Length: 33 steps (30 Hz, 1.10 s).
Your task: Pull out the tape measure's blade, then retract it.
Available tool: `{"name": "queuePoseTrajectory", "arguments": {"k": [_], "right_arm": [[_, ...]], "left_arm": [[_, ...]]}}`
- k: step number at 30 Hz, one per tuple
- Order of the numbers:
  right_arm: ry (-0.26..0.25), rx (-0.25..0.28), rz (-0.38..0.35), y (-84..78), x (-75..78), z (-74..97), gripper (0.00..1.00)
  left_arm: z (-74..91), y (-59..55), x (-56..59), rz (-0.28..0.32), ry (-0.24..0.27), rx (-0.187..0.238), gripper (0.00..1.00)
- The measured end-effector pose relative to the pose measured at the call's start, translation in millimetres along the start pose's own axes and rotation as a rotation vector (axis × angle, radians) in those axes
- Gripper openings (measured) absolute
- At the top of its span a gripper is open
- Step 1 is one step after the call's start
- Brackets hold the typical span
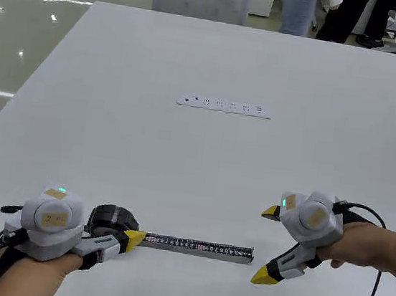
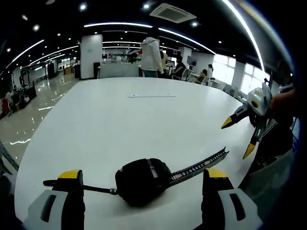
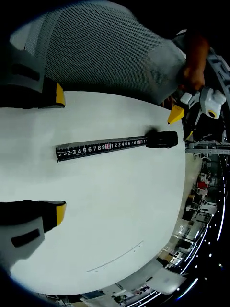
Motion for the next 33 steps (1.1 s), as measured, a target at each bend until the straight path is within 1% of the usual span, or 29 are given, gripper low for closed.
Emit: {"name": "queuePoseTrajectory", "arguments": {"k": [1, 2, 4, 5, 7, 8, 10, 11, 13, 15, 17, 18, 20, 22, 24, 26, 28, 29, 33], "right_arm": [[0.003, -0.004, 0.005, -0.5, 0.0, -1.5, 0.75], [0.010, -0.006, 0.013, -1.2, -0.4, -3.0, 0.70], [0.019, -0.007, 0.028, -2.4, -0.6, -6.7, 0.63], [0.017, -0.004, 0.033, -3.1, 0.0, -8.8, 0.60], [0.018, -0.008, 0.034, -3.6, 1.0, -11.7, 0.56], [0.025, -0.015, 0.030, -5.6, 1.2, -14.6, 0.51], [0.027, -0.036, 0.028, -9.9, 1.1, -19.9, 0.47], [0.030, -0.041, 0.031, -11.3, 0.6, -21.9, 0.47], [0.036, -0.047, 0.041, -13.1, 0.1, -26.3, 0.45], [0.019, -0.046, 0.053, -12.5, 2.3, -27.9, 0.38], [0.021, -0.043, 0.048, -11.3, 2.8, -28.9, 0.32], [0.028, -0.047, 0.042, -11.9, 2.7, -30.4, 0.31], [0.021, -0.045, 0.044, -10.8, 3.7, -30.7, 0.30], [0.027, -0.046, 0.039, -10.3, 4.0, -31.4, 0.28], [0.040, -0.050, 0.034, -11.5, 3.5, -32.8, 0.23], [0.046, -0.069, 0.028, -16.4, 3.9, -35.1, 0.19], [0.055, -0.075, 0.018, -18.9, 3.1, -35.4, 0.19], [0.058, -0.060, 0.007, -17.5, 3.1, -35.7, 0.17], [0.070, -0.070, 0.012, -16.2, 1.5, -36.6, 0.15]], "left_arm": [[-0.1, 2.0, -0.5, -0.010, 0.005, 0.014, 1.00], [-0.2, 3.4, -1.7, -0.017, 0.013, 0.022, 1.00], [-0.4, 5.2, -2.8, -0.001, 0.014, 0.034, 1.00], [-1.0, 4.7, -3.6, 0.008, 0.016, 0.035, 1.00], [-0.7, 4.5, -3.4, 0.005, 0.013, 0.034, 1.00], [0.9, 8.4, -4.0, -0.010, 0.021, 0.062, 1.00], [1.0, 12.5, -5.0, -0.039, 0.023, 0.092, 1.00], [1.1, 12.3, -4.2, -0.037, 0.021, 0.091, 1.00], [-0.3, 9.6, -4.0, -0.037, 0.019, 0.075, 1.00], [-0.8, 7.4, -2.9, -0.045, 0.016, 0.062, 1.00], [-0.8, 7.1, -2.9, -0.057, 0.019, 0.061, 1.00], [-1.3, 7.0, -2.8, -0.063, 0.017, 0.060, 1.00], [-1.5, 4.9, -1.2, -0.065, 0.014, 0.051, 1.00], [-2.8, 3.0, -2.3, -0.077, 0.017, 0.040, 1.00], [-2.3, 4.0, -3.4, -0.062, 0.018, 0.048, 1.00], [-1.8, 4.2, -3.1, -0.057, 0.017, 0.049, 1.00], [-2.5, 3.7, -3.5, -0.064, 0.018, 0.045, 1.00], [-2.8, 3.4, -3.5, -0.061, 0.018, 0.043, 1.00], [-3.6, 2.6, -2.9, -0.063, 0.016, 0.037, 1.00]]}}
Point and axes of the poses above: the centre of the closed fingertips' face, and the gripper's own axes: z roughly backward along the fingers, x roughly to its right, y roughly out of its top, the point moved 8 cm from there along z, roughly backward along the fingers, and after that the axes turned 4 degrees about z, right-handed, at the moved point
